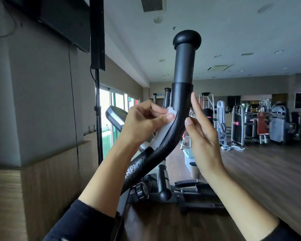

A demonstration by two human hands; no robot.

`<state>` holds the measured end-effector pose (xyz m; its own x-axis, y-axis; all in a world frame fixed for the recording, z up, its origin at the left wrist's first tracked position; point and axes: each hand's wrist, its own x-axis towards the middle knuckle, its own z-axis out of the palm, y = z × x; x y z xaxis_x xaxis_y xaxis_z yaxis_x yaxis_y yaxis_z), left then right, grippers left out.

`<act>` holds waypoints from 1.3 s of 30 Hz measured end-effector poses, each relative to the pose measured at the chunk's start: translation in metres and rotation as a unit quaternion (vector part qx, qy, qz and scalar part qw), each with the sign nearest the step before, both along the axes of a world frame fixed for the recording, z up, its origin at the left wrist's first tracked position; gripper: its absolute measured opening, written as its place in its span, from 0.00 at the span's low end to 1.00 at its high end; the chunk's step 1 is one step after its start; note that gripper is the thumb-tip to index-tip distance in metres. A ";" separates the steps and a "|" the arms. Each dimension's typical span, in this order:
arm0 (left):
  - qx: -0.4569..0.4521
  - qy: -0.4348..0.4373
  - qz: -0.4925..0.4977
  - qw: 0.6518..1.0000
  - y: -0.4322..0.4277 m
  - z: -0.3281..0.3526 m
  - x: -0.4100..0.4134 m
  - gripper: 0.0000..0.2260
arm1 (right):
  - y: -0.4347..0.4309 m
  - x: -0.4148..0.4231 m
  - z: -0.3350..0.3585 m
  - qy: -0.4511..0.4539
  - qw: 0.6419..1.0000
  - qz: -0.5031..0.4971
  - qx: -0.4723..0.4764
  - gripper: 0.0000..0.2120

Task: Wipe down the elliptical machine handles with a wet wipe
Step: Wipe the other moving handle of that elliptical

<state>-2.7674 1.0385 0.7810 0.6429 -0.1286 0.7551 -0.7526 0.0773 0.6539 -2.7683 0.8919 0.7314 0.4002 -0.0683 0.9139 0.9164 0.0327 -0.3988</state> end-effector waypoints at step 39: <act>0.088 -0.031 0.218 0.971 0.012 -0.045 -0.029 0.12 | 0.005 -0.004 -0.011 0.005 1.000 -0.007 -0.015 0.25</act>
